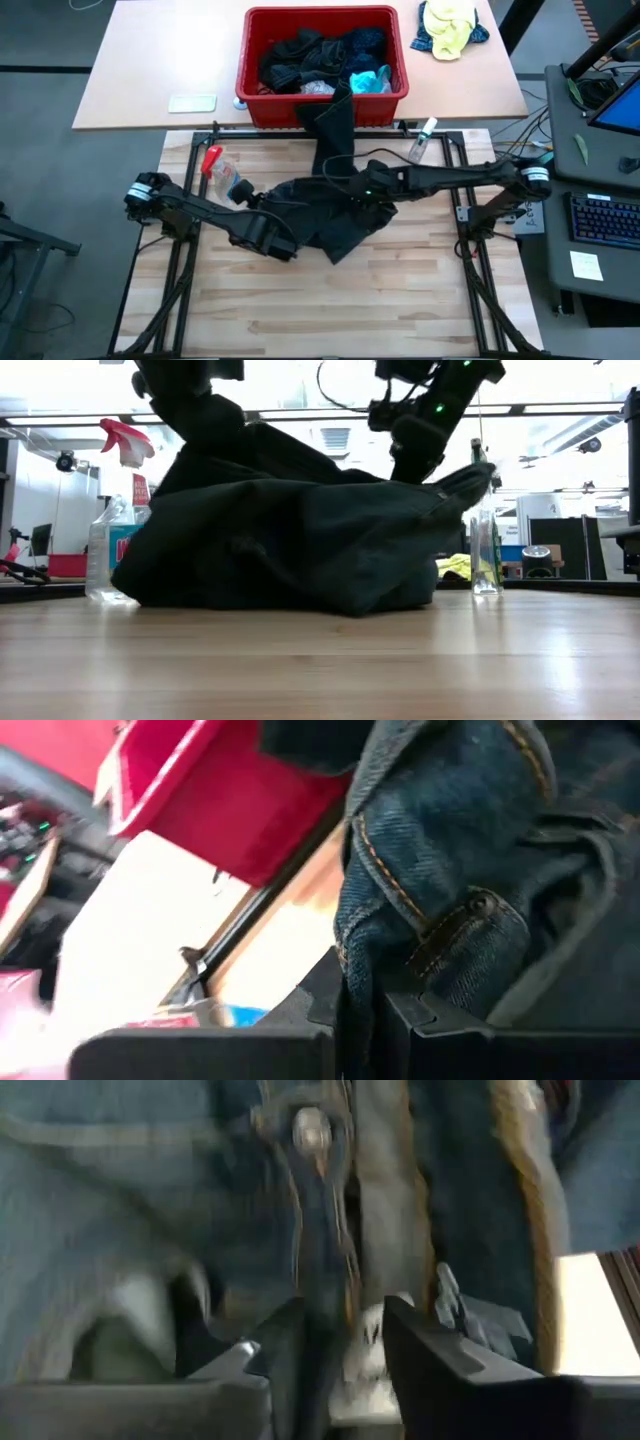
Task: Fold Laundry from Bin
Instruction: Fold the blue pants
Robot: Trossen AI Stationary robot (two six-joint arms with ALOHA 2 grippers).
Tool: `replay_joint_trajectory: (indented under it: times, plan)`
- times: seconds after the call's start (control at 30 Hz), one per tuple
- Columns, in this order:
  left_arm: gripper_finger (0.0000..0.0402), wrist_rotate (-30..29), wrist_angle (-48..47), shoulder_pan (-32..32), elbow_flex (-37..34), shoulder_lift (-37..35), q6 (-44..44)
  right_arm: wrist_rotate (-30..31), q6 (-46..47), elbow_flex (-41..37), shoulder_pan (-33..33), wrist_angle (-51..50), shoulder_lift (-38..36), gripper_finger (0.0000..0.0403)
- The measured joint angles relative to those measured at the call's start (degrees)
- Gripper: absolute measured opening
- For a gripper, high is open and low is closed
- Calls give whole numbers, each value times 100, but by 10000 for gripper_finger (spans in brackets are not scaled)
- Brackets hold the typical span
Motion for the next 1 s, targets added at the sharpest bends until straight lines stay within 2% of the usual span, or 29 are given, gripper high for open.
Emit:
replay_joint_trajectory:
  times: [0.2, 0.57, 0.7, 1.0]
  plan:
    - [9, -8, -158, 0, -35, 0, -232, 0, 493, -549, 119, 7, -938, 158]
    - [9, -37, -132, 0, -35, 0, -287, -183, 2069, -1841, 159, 32, -2757, 161]
    - [9, -60, -107, 0, -35, 0, -342, -288, 2690, -2305, 159, 142, -2948, 177]
    - [9, -107, 59, 0, -35, 0, -350, -604, 2701, -2391, 173, 81, -3036, 258]
